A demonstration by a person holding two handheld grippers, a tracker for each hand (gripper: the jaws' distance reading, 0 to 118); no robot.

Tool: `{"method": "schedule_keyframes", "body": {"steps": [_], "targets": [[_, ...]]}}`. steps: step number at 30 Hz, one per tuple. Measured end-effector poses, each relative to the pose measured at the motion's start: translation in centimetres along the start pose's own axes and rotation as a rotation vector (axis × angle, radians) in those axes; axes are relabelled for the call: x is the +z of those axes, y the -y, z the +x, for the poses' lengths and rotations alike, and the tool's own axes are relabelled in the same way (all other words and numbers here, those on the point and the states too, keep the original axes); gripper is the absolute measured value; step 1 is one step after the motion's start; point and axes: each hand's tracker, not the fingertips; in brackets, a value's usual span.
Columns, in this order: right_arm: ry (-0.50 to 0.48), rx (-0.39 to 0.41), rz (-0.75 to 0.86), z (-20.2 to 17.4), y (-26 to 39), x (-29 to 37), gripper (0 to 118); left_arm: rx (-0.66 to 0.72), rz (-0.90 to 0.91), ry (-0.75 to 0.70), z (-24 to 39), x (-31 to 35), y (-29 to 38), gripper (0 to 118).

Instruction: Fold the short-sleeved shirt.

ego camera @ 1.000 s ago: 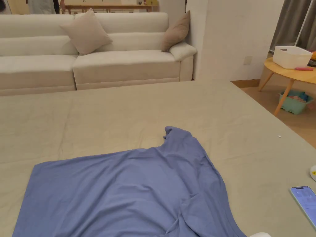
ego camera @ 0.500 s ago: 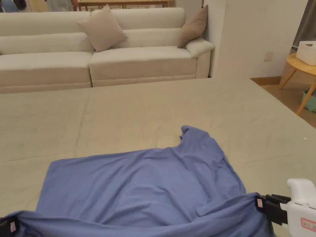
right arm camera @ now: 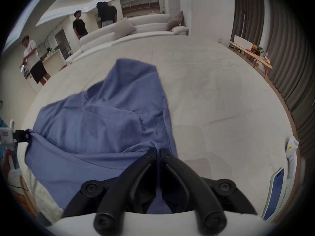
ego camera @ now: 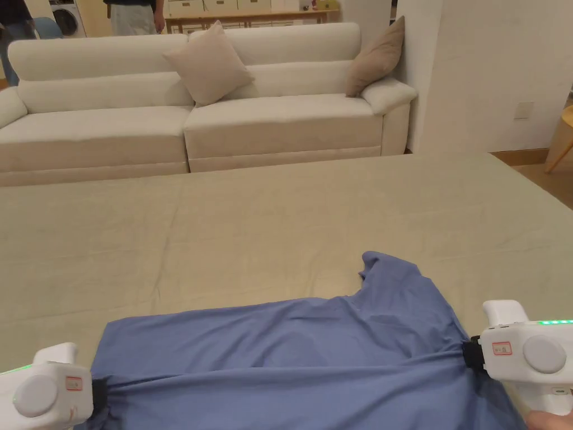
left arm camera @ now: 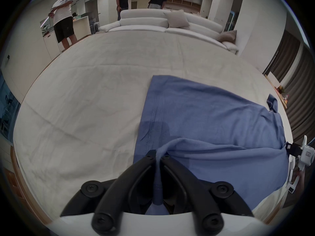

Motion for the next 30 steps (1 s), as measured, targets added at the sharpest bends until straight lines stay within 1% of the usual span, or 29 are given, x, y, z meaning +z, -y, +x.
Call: {"method": "schedule_keyframes", "body": {"steps": [5, 6, 7, 9, 10, 11, 12, 13, 15, 16, 18, 19, 20, 21, 22, 23, 24, 25, 26, 30], "targets": [[0.010, 0.002, -0.012, -0.3, 0.8, -1.0, 5, -0.025, -0.002, -0.009, 1.0, 0.0, 1.2, 1], [0.011, 0.009, -0.008, -0.3, 0.8, -0.9, 6, -0.034, 0.005, -0.007, 1.0, 0.1, 1.3, 6], [0.007, 0.010, -0.010, -0.1, 0.7, -0.9, 21, -0.047, 0.009, -0.004, 0.9, 0.2, 1.5, 29], [0.009, 0.008, -0.014, 0.2, 0.5, -0.1, 57, -0.070, 0.030, -0.042, 0.6, 1.0, 1.8, 87], [0.036, 0.003, -0.012, 0.4, 0.3, 1.0, 77, -0.061, 0.029, -0.052, 0.3, 1.8, 1.9, 101], [0.038, -0.002, 0.016, 0.6, 0.3, 2.4, 83, -0.045, 0.037, -0.043, -0.2, 2.8, 2.0, 101], [-0.004, -0.017, 0.094, 1.0, 0.3, 4.5, 84, -0.004, 0.107, -0.005, -0.9, 4.9, 2.2, 100], [-0.062, -0.043, 0.201, 1.5, 0.7, 7.2, 84, 0.028, 0.188, 0.064, -1.6, 7.2, 2.4, 100], [-0.083, -0.066, 0.313, 1.5, 1.5, 12.3, 85, 0.055, 0.292, 0.098, -2.3, 11.9, 3.7, 100], [-0.097, -0.078, 0.346, 1.6, 2.1, 14.8, 90, 0.051, 0.341, 0.100, -2.6, 14.5, 4.5, 100], [-0.074, -0.076, 0.423, 1.0, 3.9, 19.5, 104, 0.018, 0.410, 0.086, -2.9, 18.6, 6.6, 100], [-0.081, -0.075, 0.452, 0.4, 4.9, 22.0, 100, 0.028, 0.375, 0.091, -3.2, 20.5, 7.6, 98], [-0.095, -0.076, 0.458, 0.3, 5.7, 23.7, 92, 0.026, 0.359, 0.115, -3.6, 21.8, 8.3, 89], [-0.095, -0.085, 0.478, 0.1, 6.7, 25.3, 76, 0.005, 0.404, 0.154, -3.5, 23.5, 9.6, 69], [-0.082, -0.095, 0.510, -0.3, 7.7, 26.9, 44, -0.004, 0.453, 0.143, -3.6, 24.6, 10.8, 31], [-0.075, -0.094, 0.532, -0.7, 8.4, 28.0, 18, -0.012, 0.446, 0.108, -3.4, 25.3, 11.6, 3], [-0.071, -0.089, 0.531, -0.9, 9.1, 29.1, 4, -0.030, 0.442, 0.084, -3.3, 25.9, 12.3, 0], [-0.056, -0.108, 0.545, -1.0, 9.8, 30.1, 4, -0.018, 0.436, 0.105, -3.9, 25.8, 12.7, 0], [-0.065, -0.111, 0.549, -1.0, 10.3, 30.9, 1, -0.011, 0.413, 0.136, -4.2, 25.7, 12.9, 0], [-0.065, -0.144, 0.564, -0.9, 11.9, 32.9, 0, -0.008, 0.230, 0.238, -5.4, 21.8, 12.4, 0]]}}
